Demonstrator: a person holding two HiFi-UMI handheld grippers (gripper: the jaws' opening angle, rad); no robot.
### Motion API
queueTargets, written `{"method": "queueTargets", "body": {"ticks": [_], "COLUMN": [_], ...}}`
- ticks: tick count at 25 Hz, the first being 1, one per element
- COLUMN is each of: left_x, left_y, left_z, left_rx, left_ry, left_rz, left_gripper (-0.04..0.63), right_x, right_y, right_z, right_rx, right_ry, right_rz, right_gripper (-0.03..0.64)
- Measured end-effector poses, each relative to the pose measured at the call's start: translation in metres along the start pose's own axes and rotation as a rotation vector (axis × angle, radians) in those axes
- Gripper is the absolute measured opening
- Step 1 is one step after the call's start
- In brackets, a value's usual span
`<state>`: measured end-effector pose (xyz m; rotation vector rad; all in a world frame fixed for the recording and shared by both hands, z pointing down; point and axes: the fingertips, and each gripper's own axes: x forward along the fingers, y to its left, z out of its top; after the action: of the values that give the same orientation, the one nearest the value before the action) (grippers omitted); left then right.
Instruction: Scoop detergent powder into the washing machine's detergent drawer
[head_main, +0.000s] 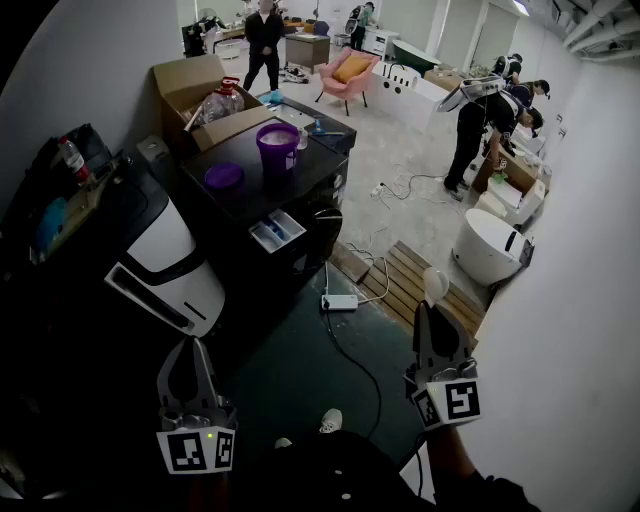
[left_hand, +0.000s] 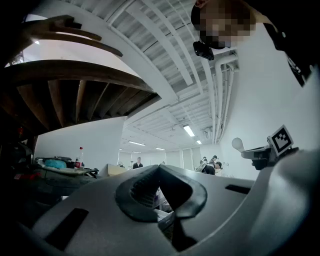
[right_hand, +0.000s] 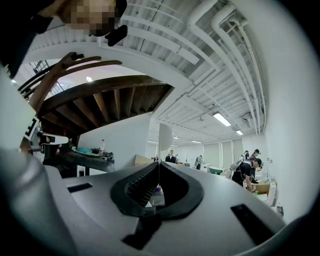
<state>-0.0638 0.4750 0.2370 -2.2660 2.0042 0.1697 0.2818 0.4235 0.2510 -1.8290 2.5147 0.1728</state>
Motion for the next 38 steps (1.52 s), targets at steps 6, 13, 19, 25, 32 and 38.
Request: {"method": "queueTargets", "body": {"ticks": [6,13,19,25,32,38], "left_x": [0.001,0.005,0.019,0.032,0.054,0.086], "left_y": [-0.005,-0.013,-0.031,-0.048,-0.048,-0.031], "left_z": [-0.004,-0.009,-0.015,-0.017,-0.024,-0.033], "left_rx": [-0.002,0.0,0.01,0.022,0.027,0.019], "left_ry": [0.009,0.023,0.031,0.029,0.046,0.04], "left_rz": [-0.003,0.007,0.022,0.048,0.063,0.06], "left_gripper": [0.014,0.014,0.014,0.014,0.014,0.014], "right_x": [-0.004,-0.001,0.008,0.024,0.05,0.084], "right_y": [-0.007,-0.009,-0.029,-0.05,-0.061,-0.06], "right_z": [-0.001,-0.013,-0.022,-0.03,-0.041,-0.046], "right_rx": [0.07,0.056,0.062,0.062,0.089,0.083], "right_ry": [-0.023,0.013,0.017,0.005,0.035,0.018], "right_rz": [-0.009,0.017,0.03,0.054,0.056,0.074], "right_gripper": [0.032,0.032,0.032,0.032,0.032,0.032]}}
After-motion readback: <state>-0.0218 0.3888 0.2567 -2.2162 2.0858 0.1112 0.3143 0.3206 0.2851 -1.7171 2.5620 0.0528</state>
